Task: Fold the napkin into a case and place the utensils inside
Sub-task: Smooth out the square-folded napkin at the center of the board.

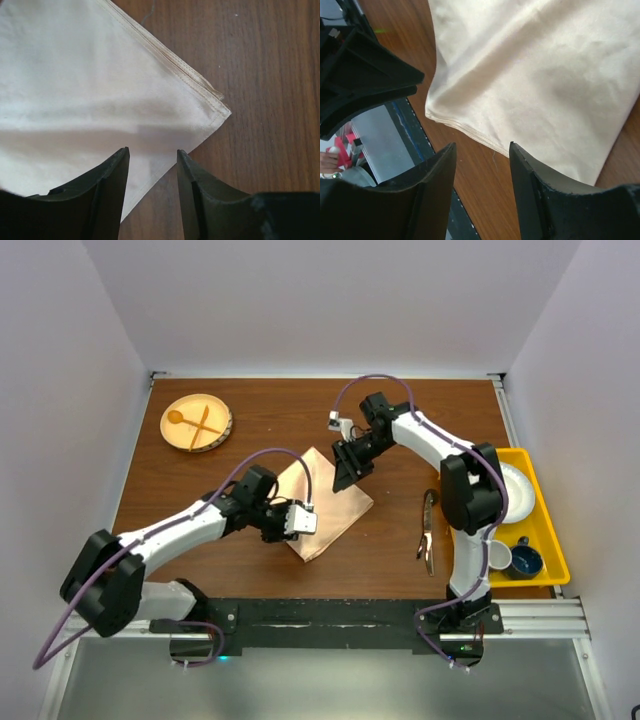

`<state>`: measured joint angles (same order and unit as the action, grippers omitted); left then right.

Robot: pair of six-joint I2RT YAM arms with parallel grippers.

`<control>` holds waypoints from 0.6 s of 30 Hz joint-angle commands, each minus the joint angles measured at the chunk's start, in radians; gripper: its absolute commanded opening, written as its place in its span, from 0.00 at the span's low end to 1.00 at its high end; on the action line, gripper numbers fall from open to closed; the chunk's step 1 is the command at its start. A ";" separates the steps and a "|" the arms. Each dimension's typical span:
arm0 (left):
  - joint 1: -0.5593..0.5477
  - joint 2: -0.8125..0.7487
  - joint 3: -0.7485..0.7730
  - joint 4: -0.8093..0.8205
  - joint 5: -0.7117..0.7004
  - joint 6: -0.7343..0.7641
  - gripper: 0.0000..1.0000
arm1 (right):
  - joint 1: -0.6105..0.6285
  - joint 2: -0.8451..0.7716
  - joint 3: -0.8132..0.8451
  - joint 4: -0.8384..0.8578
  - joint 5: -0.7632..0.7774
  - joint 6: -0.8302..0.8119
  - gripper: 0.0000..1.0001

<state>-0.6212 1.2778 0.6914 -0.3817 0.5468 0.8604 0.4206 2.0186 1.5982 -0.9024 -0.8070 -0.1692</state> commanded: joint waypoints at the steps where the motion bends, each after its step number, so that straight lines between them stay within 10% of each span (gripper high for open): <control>1: -0.009 0.087 0.036 0.044 -0.054 0.016 0.47 | 0.018 0.014 -0.050 0.075 0.080 0.020 0.49; 18: 0.190 0.233 0.146 -0.186 -0.127 0.224 0.52 | 0.024 0.058 -0.107 0.069 0.233 -0.059 0.45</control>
<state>-0.4519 1.5269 0.7971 -0.4675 0.4068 0.9844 0.4404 2.0922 1.4860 -0.8478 -0.6006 -0.1978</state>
